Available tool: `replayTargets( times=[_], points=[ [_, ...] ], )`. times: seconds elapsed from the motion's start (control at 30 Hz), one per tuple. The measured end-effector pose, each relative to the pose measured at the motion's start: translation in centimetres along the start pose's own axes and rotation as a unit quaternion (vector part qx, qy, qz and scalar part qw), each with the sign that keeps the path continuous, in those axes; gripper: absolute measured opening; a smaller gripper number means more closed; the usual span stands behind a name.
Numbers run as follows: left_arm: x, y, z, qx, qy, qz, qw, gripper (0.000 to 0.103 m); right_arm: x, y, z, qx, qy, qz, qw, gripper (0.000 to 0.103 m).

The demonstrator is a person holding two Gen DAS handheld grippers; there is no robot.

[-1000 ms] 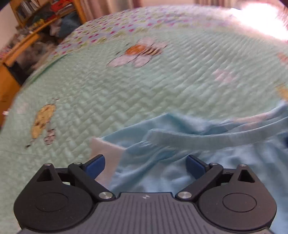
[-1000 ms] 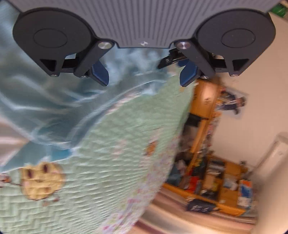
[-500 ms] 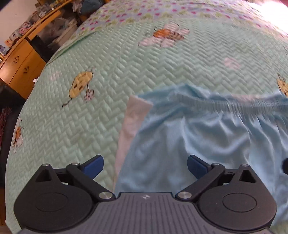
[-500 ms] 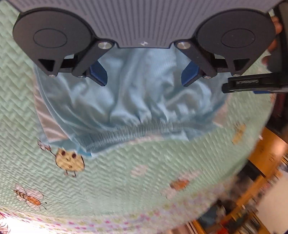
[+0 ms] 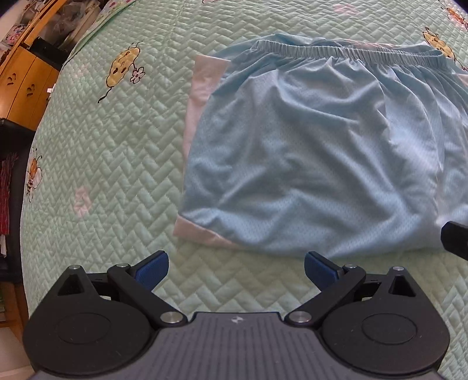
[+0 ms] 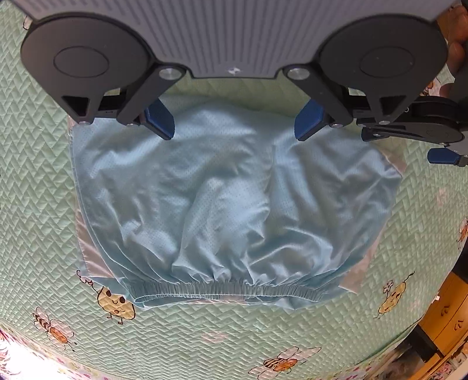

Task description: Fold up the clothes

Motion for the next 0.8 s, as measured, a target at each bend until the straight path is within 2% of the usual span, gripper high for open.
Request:
replayTargets(
  times=[0.47, 0.8],
  points=[
    [-1.0, -1.7, 0.3, -0.002, -0.001, -0.011, 0.9999, 0.1, -0.7, -2.0, 0.1, -0.001, -0.005, -0.011, 1.0, 0.089],
    [-0.7, -1.8, 0.8, -0.004, -0.009, -0.02, 0.9997, 0.1, -0.8, -1.6, 0.1, 0.01, 0.002, -0.009, 1.0, 0.089]
  ],
)
Point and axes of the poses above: each gripper's, at about its wrist camera, not at the fingertips, and y roughly the way its jaws point, z to its left, x to its top, the point moved 10 cm from there along y, roughly the way its jaws point, and after that the axes turned 9 degrees about -z, right-handed, at the moved point
